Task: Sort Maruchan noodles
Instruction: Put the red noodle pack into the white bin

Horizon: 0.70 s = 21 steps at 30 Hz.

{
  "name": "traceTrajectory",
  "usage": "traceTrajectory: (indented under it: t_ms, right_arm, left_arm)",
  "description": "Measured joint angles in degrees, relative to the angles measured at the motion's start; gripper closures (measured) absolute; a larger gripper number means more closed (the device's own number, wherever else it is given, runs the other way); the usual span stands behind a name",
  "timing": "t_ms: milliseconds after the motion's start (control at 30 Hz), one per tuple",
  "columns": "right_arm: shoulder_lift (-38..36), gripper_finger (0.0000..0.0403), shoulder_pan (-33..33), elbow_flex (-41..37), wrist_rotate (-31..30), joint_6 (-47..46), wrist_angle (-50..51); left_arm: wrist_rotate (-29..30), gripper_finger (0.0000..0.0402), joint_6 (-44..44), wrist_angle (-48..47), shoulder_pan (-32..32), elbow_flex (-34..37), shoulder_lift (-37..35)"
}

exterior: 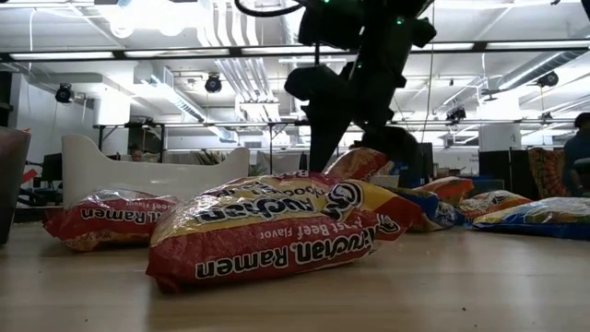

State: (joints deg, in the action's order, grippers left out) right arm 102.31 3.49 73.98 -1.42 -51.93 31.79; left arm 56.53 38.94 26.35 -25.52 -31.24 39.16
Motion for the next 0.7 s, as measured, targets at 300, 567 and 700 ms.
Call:
traceTrajectory:
  t_ms: [300,567,700]
  right_arm:
    - [0.8,0.0361,0.0,0.8,0.0,2.9,-1.3]
    - [-3.1,0.0393,0.0,4.1,-0.1,4.9,1.2]
    - [-4.6,0.0394,0.0,7.6,-2.1,6.6,5.0]
  left_arm:
    - [0.0,0.0402,0.0,0.0,0.0,0.0,0.1]
    - [0.0,0.0402,0.0,0.1,0.0,0.0,0.1]
    - [0.0,0.0402,0.0,0.1,0.0,0.0,0.1]
